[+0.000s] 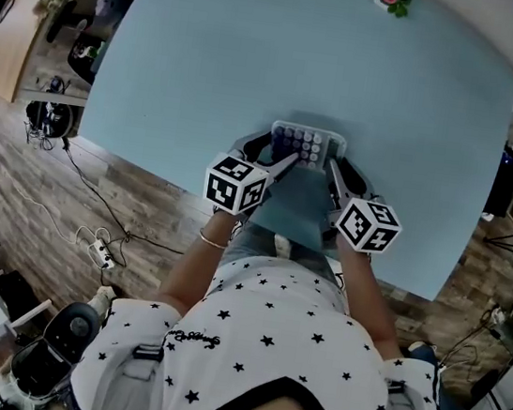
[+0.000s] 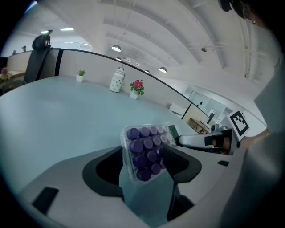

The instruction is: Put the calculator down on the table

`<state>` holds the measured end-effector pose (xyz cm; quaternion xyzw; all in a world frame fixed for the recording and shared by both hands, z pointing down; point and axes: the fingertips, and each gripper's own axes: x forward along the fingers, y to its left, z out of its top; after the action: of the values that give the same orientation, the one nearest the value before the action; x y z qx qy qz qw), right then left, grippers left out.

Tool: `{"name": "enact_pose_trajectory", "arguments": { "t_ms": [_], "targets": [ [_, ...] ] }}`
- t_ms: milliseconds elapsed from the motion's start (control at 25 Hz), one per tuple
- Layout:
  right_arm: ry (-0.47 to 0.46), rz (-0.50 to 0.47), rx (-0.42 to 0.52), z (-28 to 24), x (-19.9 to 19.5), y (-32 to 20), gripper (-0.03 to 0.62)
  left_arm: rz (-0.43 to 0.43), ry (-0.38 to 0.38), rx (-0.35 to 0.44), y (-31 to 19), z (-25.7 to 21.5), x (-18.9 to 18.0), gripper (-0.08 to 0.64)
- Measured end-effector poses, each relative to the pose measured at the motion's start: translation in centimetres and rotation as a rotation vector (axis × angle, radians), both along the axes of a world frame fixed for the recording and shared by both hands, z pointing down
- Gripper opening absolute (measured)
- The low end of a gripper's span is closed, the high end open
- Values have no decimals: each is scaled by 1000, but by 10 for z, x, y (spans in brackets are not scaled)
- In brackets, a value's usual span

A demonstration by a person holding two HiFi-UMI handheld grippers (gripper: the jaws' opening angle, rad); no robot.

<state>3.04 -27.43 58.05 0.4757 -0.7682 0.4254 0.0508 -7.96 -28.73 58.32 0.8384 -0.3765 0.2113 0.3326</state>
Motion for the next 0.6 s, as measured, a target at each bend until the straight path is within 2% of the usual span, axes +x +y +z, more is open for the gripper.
{"name": "enact_pose_trajectory", "arguments": {
  "t_ms": [280,600],
  "targets": [
    [8,-8,-22,9,-1,2,86,-4,-25,-29,3,10,0,287],
    [60,-15,-49,13,0,-2,89,-23,-29,-51,0,13,2,288]
  ]
}}
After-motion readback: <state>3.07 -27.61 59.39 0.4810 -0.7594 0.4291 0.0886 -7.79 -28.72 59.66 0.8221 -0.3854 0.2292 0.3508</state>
